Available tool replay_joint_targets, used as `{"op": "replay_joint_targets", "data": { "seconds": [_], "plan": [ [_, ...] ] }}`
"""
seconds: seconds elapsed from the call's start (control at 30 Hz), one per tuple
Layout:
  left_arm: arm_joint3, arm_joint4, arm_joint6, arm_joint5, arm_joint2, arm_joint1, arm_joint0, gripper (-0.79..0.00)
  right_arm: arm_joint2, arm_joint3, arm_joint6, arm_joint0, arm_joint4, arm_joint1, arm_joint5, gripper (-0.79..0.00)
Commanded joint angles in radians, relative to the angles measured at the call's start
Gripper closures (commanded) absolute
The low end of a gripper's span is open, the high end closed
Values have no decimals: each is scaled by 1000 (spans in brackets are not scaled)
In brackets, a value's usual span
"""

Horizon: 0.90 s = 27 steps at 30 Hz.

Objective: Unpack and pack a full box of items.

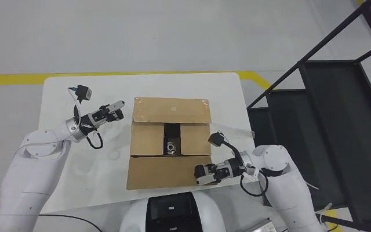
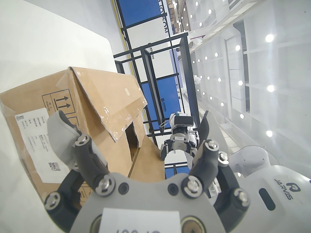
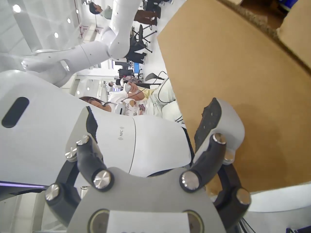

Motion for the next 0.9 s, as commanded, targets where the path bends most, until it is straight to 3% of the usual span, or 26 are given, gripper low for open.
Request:
{"op": "replay_joint_targets", "data": {
  "seconds": [0.0, 0.23, 0.67, 0.8, 0.87],
  "plan": [
    [0, 0, 0, 0, 0, 0, 0, -785, -21, -16, -2, -9, -40, 8, -2, -785],
    [0, 0, 0, 0, 0, 0, 0, -785, -89, 14, -68, -19, -173, 21, -50, -785],
    [0, 0, 0, 0, 0, 0, 0, -785, -148, 117, -220, 10, -338, 36, -48, -785],
    [0, 0, 0, 0, 0, 0, 0, -785, -153, 130, -245, 14, -316, 40, -42, -785],
    [-19, -3, 12, 7, 2, -1, 10, -785, -143, 128, -223, 12, -211, 43, -32, -785]
  ]
}}
